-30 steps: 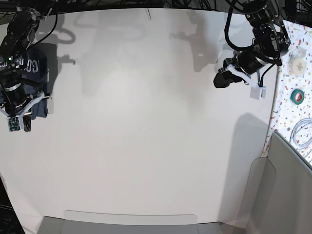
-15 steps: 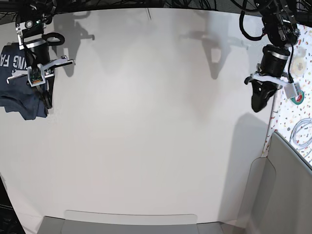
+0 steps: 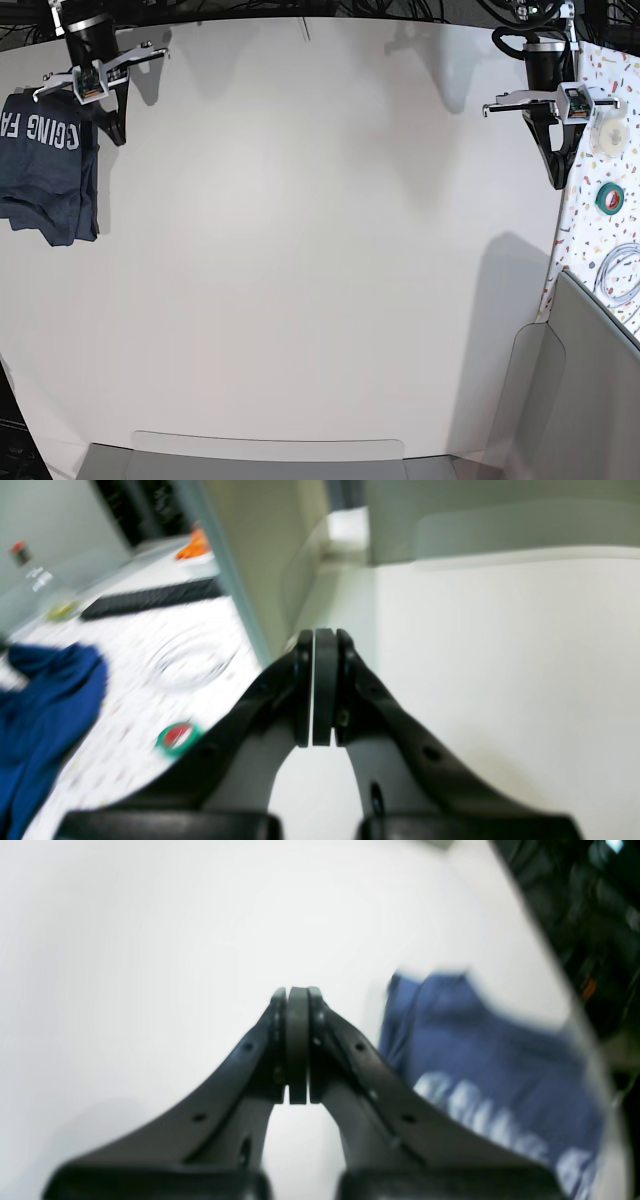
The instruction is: Layout the t-shirt on the table in an organized manner, then fold the t-shirt properly
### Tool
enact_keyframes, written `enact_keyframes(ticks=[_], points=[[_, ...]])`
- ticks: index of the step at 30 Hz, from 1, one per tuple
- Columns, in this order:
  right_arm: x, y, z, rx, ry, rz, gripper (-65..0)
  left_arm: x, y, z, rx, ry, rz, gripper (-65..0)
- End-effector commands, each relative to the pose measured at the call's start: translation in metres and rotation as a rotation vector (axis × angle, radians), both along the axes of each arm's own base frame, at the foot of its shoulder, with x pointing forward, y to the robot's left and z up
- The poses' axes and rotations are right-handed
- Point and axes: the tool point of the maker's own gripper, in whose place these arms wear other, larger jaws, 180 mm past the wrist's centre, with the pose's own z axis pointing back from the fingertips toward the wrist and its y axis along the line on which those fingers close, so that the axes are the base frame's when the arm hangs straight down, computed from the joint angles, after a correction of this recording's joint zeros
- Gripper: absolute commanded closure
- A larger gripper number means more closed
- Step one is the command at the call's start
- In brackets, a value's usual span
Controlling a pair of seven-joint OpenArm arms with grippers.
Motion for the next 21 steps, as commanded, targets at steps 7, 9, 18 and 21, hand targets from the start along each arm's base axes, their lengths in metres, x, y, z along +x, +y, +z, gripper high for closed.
enact_keyframes(ticks=[7,9,18,21], points=[[-0.065,0.014,-0.024,0.069,0.168,-0.039,0.0,-0.048,-0.005,-0.060,-0.100,0.263,0.062,0.0],[-0.079,0.015,-0.032,0.076,0.218,-0.046,0.0,-0.059,-0.004,-0.071,-0.126,0.321,0.089,0.0],[-0.190,0.025,-0.125,0.294,0.685,-0.199,0.0,-0.124,0.036,-0.097,-0.382,0.378,0.302,0.0],[-0.231,0.026,-0.156,0.358,0.839,-0.268,0.0,-0.175,0.066,-0.136,-0.517,0.491,0.503,0.0]])
